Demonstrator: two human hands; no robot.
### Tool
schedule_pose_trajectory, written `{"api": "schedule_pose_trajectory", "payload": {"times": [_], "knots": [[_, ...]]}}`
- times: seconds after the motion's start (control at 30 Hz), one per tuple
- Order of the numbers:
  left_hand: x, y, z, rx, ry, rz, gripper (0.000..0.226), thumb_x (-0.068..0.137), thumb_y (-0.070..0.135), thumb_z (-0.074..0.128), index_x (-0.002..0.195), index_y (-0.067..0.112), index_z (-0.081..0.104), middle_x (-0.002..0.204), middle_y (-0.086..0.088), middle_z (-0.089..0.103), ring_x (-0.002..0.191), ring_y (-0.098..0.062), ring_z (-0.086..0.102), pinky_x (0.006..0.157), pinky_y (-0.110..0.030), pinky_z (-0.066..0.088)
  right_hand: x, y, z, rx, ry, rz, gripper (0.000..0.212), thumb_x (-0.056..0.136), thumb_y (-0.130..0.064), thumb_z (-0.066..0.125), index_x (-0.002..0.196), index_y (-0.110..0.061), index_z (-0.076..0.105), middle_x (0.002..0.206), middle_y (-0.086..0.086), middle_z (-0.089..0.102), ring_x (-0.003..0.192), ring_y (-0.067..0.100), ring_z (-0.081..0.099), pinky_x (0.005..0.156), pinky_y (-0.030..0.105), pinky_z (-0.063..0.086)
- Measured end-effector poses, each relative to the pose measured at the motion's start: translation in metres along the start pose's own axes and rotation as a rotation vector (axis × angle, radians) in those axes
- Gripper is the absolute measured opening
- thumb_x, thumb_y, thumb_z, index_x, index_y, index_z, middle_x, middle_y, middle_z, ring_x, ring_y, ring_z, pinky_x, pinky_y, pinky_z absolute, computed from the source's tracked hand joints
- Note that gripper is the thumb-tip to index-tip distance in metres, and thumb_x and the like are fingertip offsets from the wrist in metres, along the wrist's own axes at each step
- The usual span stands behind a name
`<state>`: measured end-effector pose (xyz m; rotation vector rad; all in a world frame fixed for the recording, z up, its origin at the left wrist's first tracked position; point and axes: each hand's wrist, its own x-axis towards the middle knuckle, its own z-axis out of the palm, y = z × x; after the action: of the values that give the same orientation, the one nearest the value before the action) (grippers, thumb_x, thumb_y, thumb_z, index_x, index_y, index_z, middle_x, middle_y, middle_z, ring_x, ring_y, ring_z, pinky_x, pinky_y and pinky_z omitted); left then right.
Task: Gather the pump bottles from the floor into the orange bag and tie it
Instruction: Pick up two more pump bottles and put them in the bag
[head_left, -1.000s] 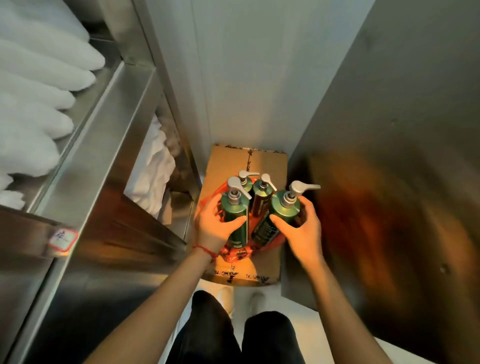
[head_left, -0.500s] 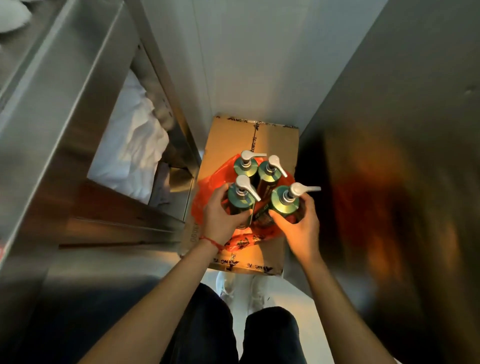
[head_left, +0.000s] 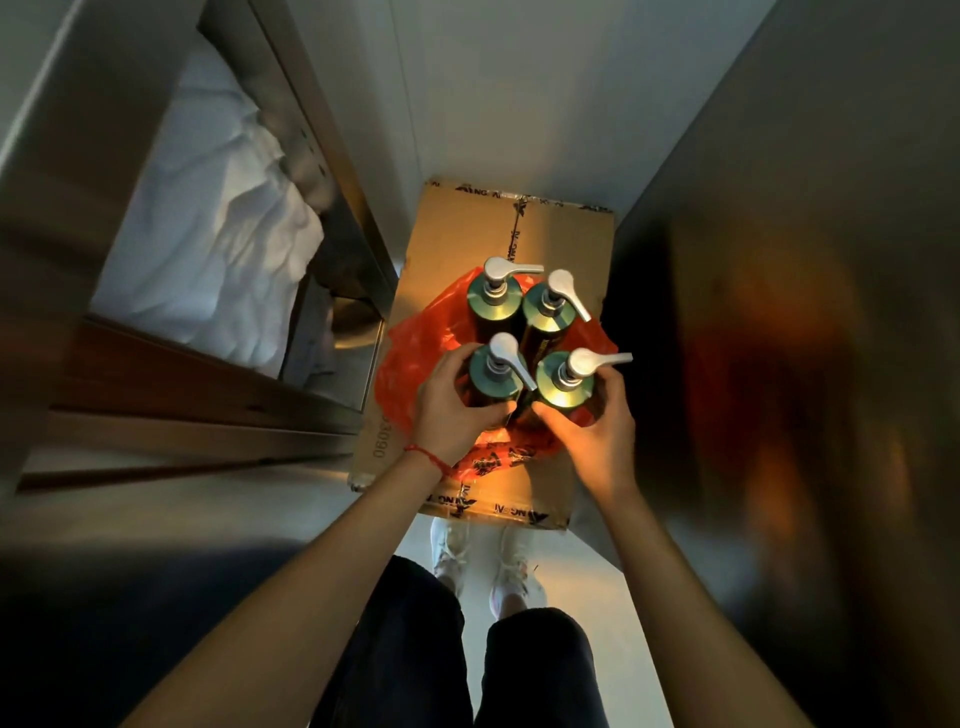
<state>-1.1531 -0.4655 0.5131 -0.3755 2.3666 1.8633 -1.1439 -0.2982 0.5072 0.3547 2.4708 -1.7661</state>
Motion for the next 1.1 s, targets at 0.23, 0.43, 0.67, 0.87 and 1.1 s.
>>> {"api": "schedule_pose_trajectory", "payload": {"times": [0.23, 0.43, 0.67, 0.87, 1.1], "knots": [[-0.006, -0.011, 0.001, 0.015, -0.029, -0.008, 0.066, 0.058, 0.0, 0.079, 0.115, 0.017, 0.051, 0.113, 0.0, 0.054, 0.109, -0.019, 0.051, 0.09, -0.028, 0.044, -0.003, 0.007, 0.0, -0.02, -0.037, 0.029, 0.062, 0.062, -0.019, 0.082, 0.11, -0.034, 0.047, 0.103, -0.025, 0.057, 0.099, -0.013, 0.054, 0.084, 0.006, 0.042], [-0.008, -0.011, 0.001, 0.021, -0.05, 0.002, 0.069, 0.058, 0.003, 0.08, 0.112, 0.03, 0.047, 0.112, 0.003, 0.053, 0.109, -0.016, 0.05, 0.09, -0.025, 0.044, -0.006, 0.007, -0.001, -0.042, -0.059, 0.026, 0.064, 0.061, -0.023, 0.082, 0.107, -0.046, 0.045, 0.106, -0.027, 0.056, 0.101, -0.013, 0.053, 0.085, 0.007, 0.042], [-0.013, -0.012, -0.002, 0.021, -0.079, -0.017, 0.068, 0.058, 0.005, 0.081, 0.106, 0.039, 0.047, 0.112, 0.0, 0.055, 0.11, -0.019, 0.052, 0.088, -0.023, 0.045, -0.011, 0.004, -0.004, -0.036, -0.081, 0.028, 0.068, 0.06, -0.023, 0.082, 0.109, -0.05, 0.044, 0.111, -0.026, 0.054, 0.107, -0.004, 0.053, 0.094, 0.024, 0.043], [-0.018, -0.017, -0.006, 0.009, -0.086, -0.048, 0.064, 0.06, 0.004, 0.08, 0.111, 0.027, 0.049, 0.114, -0.002, 0.055, 0.109, -0.017, 0.05, 0.088, -0.017, 0.044, -0.016, 0.002, -0.008, -0.021, -0.111, 0.038, 0.072, 0.063, -0.018, 0.082, 0.125, -0.026, 0.046, 0.123, -0.007, 0.056, 0.117, 0.013, 0.053, 0.102, 0.038, 0.043], [-0.022, -0.017, -0.007, 0.0, -0.077, -0.077, 0.069, 0.06, 0.003, 0.08, 0.121, 0.013, 0.049, 0.123, -0.011, 0.053, 0.116, -0.023, 0.048, 0.095, -0.036, 0.045, -0.019, -0.003, -0.009, -0.041, -0.125, 0.035, 0.072, 0.064, -0.018, 0.081, 0.128, -0.019, 0.046, 0.13, 0.003, 0.054, 0.119, 0.015, 0.051, 0.102, 0.039, 0.043]]}}
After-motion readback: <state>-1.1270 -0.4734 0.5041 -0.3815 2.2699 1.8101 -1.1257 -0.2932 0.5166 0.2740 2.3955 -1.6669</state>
